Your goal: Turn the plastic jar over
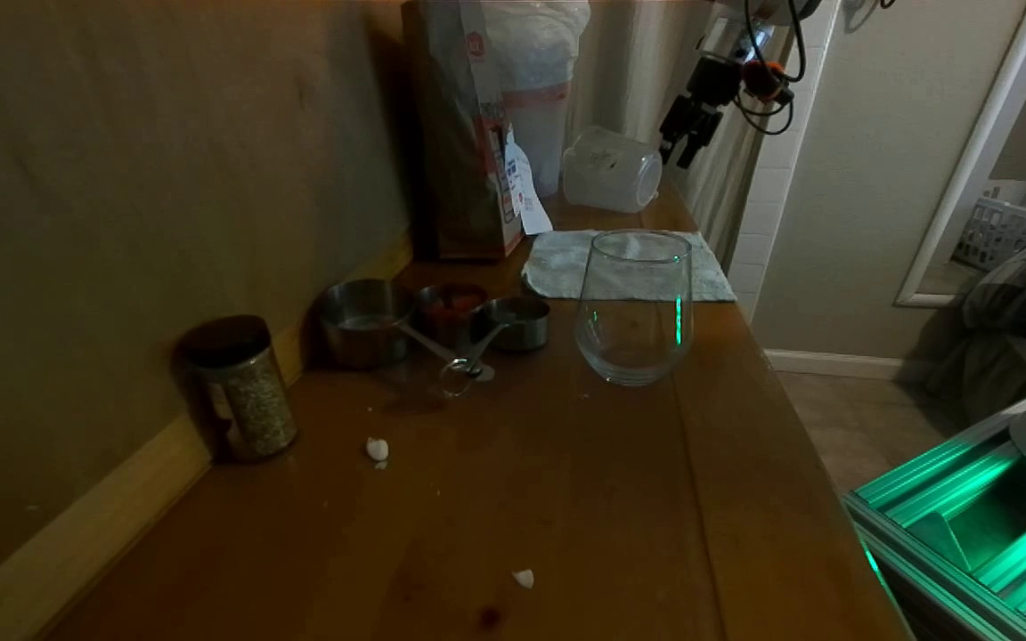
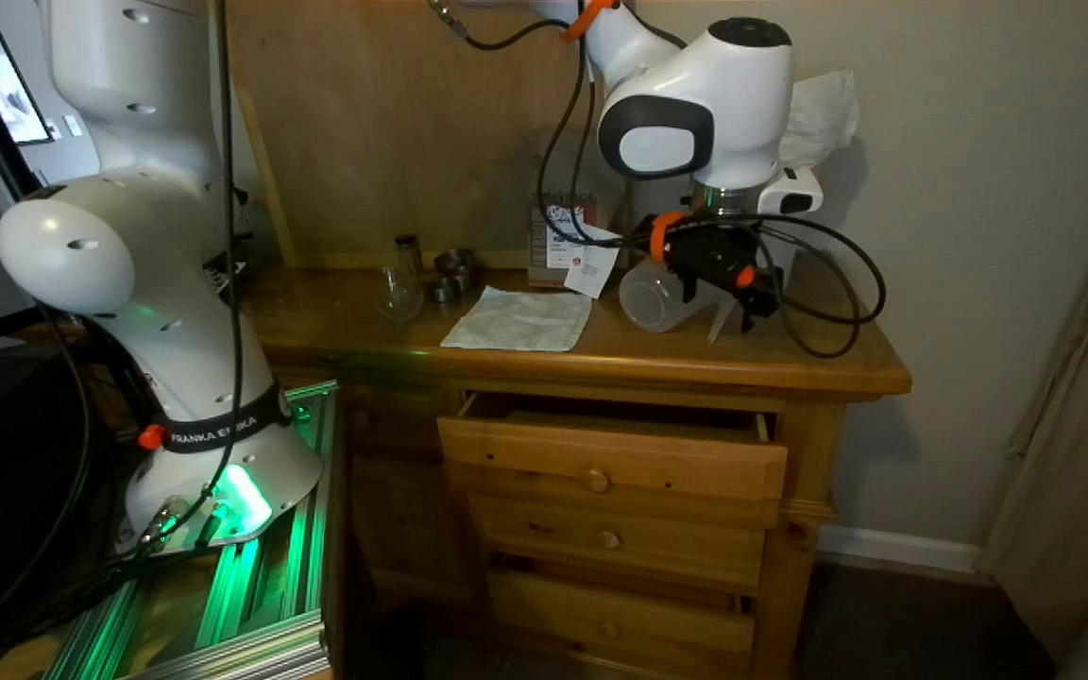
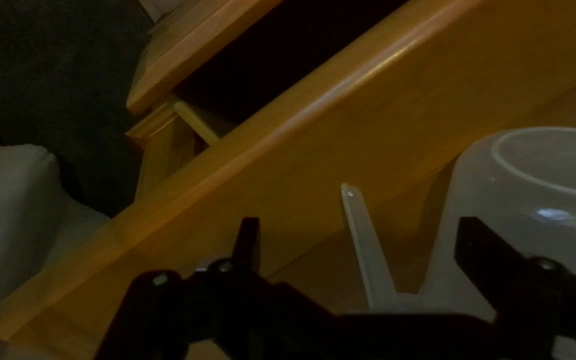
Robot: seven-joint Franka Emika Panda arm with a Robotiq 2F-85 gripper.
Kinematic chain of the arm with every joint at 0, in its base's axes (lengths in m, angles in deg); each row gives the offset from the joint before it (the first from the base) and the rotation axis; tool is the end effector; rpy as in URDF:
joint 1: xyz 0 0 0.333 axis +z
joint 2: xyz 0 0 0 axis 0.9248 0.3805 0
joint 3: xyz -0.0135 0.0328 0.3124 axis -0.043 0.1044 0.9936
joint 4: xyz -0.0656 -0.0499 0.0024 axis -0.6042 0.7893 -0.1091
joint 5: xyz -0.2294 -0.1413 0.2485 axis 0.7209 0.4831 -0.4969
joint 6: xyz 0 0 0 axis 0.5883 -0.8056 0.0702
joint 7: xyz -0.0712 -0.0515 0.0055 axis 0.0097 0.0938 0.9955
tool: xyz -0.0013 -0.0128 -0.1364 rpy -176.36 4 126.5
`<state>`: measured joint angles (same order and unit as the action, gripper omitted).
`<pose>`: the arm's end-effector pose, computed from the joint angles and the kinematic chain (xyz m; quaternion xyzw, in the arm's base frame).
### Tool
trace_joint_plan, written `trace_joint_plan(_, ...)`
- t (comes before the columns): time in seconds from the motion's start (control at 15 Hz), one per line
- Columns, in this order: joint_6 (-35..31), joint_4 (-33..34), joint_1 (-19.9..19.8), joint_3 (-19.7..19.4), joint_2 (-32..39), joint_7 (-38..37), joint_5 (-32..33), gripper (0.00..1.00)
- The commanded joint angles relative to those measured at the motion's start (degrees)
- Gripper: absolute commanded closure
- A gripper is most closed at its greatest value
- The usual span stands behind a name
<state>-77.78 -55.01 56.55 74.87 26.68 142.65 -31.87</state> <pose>0.5809 -0.1072 0.2672 -0.9715 -0.1659 -0.1208 0.1186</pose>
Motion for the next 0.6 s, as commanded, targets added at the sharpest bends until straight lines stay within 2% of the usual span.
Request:
trace_joint_plan(0.0, -2.43, 2.36, -1.47, 1.4, 2.45, 1.58, 1.42, 0.0)
trace_joint_plan(0.53, -2.77, 1.43, -1.71, 3.74, 3.41, 2.68, 0.95, 0.0)
